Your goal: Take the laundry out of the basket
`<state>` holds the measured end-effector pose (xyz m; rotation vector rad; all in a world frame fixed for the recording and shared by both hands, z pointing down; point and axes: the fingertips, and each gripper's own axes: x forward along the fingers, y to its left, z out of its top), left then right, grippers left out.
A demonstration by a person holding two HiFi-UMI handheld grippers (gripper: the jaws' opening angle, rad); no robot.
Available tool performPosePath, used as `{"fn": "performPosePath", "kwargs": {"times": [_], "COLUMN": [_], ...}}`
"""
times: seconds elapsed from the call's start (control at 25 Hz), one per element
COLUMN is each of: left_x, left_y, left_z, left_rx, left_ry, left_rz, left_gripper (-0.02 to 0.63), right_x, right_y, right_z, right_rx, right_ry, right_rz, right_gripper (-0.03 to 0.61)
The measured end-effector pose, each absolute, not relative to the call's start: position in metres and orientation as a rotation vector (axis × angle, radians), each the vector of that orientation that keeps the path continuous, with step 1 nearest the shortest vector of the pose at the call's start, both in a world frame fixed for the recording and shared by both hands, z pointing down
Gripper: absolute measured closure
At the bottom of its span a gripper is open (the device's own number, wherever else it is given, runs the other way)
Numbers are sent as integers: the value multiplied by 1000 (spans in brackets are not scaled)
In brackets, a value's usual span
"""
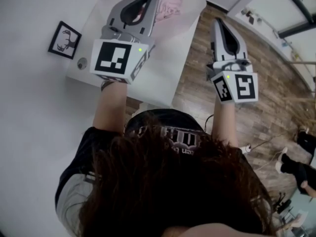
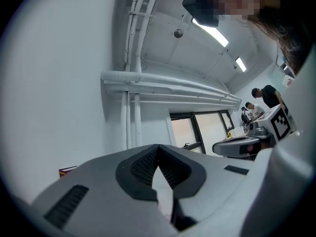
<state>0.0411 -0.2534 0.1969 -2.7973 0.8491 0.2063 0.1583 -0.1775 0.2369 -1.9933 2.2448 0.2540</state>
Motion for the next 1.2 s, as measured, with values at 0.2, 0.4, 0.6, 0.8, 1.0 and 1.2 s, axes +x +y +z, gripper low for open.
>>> {"fn": "performPosePath", "kwargs": {"times": [0.2, 0.4, 0.6, 0.8, 1.0, 1.2], "left_x": [46, 62, 82, 95, 108, 129], "left_y": [-275, -303, -334, -363, -386, -398], "left_z": [199, 197, 203, 213, 228, 248], "left_rx": [-2795, -2785, -2789, -2778, -2792, -2789], "left_ry": [865, 858, 853, 866, 820, 748], "left_rz": [185, 161, 131, 93, 31, -66], "left_gripper": [614, 613, 612, 612, 612, 563], "right_x": [162, 174, 188, 198, 203, 214], "right_y": [-201, -231, -263, -290, -308, -320], "right_z": [232, 234, 233, 237, 240, 243], "right_rx": [-1978, -1940, -1898, -1863, -1835, -1820], "right_ry": [2262, 2288, 2326, 2357, 2370, 2371], "right_rz": [267, 254, 250, 240, 235, 215], "right_gripper": [551, 551, 551, 551, 551, 551]}}
